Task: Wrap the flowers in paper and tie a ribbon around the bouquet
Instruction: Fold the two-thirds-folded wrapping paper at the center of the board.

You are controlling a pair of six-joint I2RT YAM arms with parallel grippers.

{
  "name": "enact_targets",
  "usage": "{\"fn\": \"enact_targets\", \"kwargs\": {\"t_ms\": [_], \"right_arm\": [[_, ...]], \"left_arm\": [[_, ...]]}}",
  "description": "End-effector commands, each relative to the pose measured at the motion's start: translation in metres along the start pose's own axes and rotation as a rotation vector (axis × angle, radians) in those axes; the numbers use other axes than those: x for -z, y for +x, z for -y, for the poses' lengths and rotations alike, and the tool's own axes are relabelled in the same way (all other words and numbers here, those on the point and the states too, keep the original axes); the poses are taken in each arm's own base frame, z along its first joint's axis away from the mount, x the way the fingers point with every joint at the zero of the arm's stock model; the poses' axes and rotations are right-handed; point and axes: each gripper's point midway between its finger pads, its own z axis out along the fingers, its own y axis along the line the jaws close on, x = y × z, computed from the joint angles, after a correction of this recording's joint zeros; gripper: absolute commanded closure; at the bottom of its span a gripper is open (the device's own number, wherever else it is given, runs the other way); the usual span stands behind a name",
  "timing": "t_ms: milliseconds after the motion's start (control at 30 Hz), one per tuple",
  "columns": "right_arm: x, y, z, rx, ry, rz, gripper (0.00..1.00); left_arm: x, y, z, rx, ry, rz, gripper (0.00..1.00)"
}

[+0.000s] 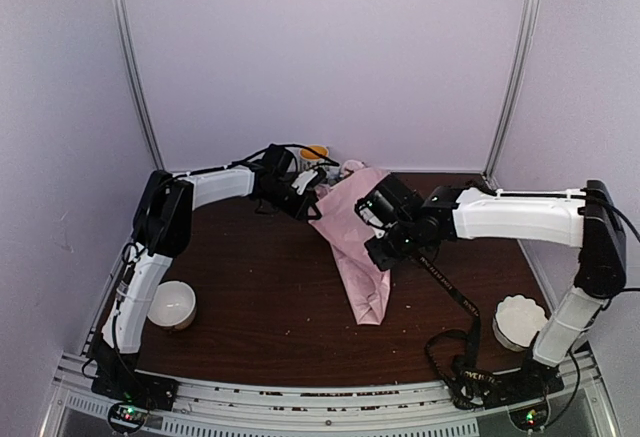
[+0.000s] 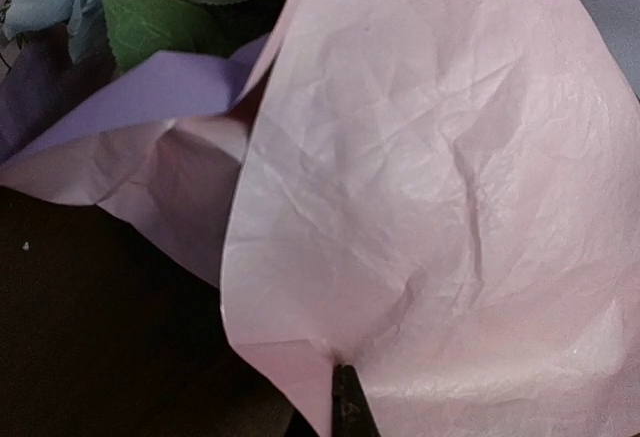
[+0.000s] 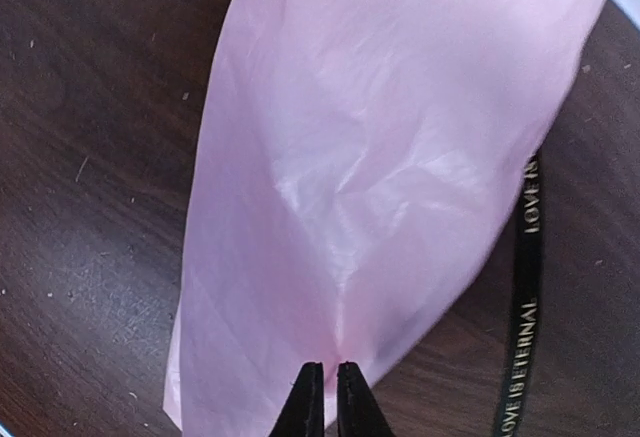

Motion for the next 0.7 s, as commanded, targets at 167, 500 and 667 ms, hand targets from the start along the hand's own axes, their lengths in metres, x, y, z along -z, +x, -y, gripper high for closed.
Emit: {"fn": "enact_targets", "kwargs": {"t_ms": [167, 500, 667], "right_arm": [[-0.040, 0.078, -0.108, 0.214, -0.233, -0.190, 0.99], [-0.011, 0.128, -0.128, 0.228, -0.365, -0.274, 0.99], [0.039, 0.080, -0.120, 0.165, -0.416, -0.077, 0.91]], "left_arm": [[0.005, -0.010, -0.020, 0.047, -0.025, 0.037, 1.00], [0.004, -0.011, -0.028, 0.107, 0.000, 0.051, 1.00], [0.003, -0.012, -0.025, 0.102, 0.024, 0.060, 1.00]]}}
